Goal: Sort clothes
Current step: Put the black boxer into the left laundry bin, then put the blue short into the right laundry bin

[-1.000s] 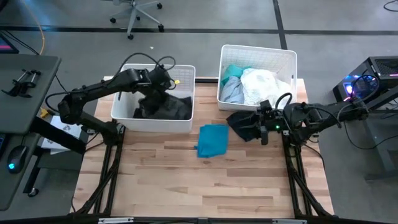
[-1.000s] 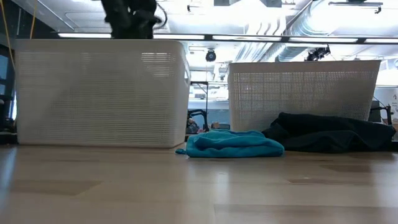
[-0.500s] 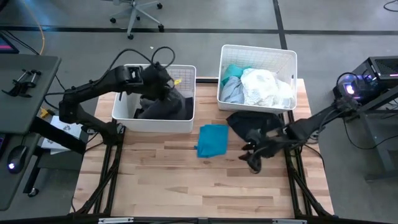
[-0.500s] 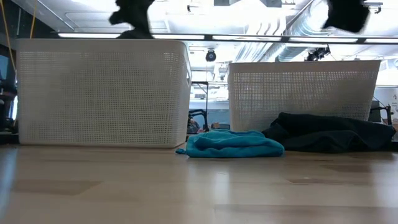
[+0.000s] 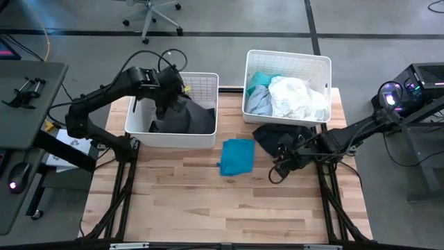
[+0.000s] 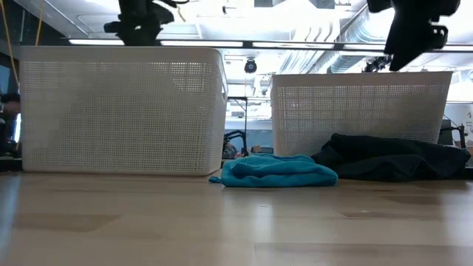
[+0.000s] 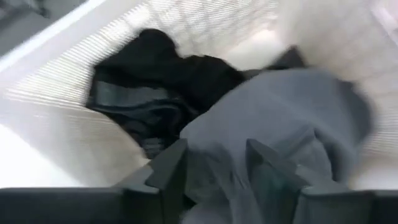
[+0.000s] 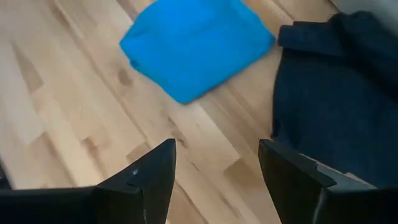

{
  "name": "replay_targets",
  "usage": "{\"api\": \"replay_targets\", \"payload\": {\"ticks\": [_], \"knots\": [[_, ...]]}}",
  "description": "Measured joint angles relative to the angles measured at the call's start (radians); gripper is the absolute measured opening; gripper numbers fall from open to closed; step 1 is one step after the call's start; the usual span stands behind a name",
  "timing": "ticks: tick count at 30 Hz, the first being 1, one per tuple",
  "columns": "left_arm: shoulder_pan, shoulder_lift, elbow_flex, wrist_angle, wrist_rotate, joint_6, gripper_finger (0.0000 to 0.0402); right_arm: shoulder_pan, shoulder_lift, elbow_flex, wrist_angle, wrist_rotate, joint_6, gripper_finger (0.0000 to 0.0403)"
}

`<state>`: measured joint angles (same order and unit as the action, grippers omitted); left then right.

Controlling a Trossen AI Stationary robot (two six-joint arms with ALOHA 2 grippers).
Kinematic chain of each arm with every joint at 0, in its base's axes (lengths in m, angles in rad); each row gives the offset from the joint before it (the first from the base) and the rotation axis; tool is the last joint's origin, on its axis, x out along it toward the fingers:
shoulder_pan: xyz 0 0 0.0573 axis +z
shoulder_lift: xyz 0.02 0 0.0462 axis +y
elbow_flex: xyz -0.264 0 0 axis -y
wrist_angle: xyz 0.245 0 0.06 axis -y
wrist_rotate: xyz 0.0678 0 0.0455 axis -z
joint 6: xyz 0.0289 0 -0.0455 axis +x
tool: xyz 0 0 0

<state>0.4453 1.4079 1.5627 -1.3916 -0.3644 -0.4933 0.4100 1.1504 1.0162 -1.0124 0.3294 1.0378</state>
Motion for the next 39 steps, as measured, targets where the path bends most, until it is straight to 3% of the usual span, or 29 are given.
{"api": "replay_targets", "payload": {"ticks": [5, 8, 12, 18, 24, 32, 39], "knots": [[0.027, 0.000, 0.064, -0.003, 0.157, -0.020, 0.0188, 0.010, 0.016, -0.102, 0.123, -0.010, -0.016, 0.0216], [0.006, -0.003, 0.076, 0.002, 0.200, -0.029, 0.0191, 0.012, 0.016, -0.156, 0.192, -0.045, 0.023, 0.0216], [-0.054, -0.003, 0.015, 0.080, 0.333, -0.023, 0.0177, 0.025, 0.016, -0.194, 0.243, -0.053, 0.071, 0.0216], [-0.054, 0.006, -0.225, 0.221, 0.298, -0.028, 0.0136, 0.031, 0.016, -0.197, 0.293, -0.031, 0.082, 0.0216], [0.026, 0.006, -0.414, 0.285, 0.163, 0.008, 0.0104, 0.031, 0.016, -0.197, 0.328, -0.030, 0.082, 0.0216], [0.060, -0.040, -0.308, 0.268, 0.148, 0.057, 0.0086, 0.031, 0.016, -0.197, 0.366, -0.030, 0.080, 0.0216], [-0.035, -0.141, -0.181, 0.280, 0.100, -0.013, 0.0085, 0.032, 0.016, -0.197, 0.347, 0.029, 0.033, 0.0216]]}}
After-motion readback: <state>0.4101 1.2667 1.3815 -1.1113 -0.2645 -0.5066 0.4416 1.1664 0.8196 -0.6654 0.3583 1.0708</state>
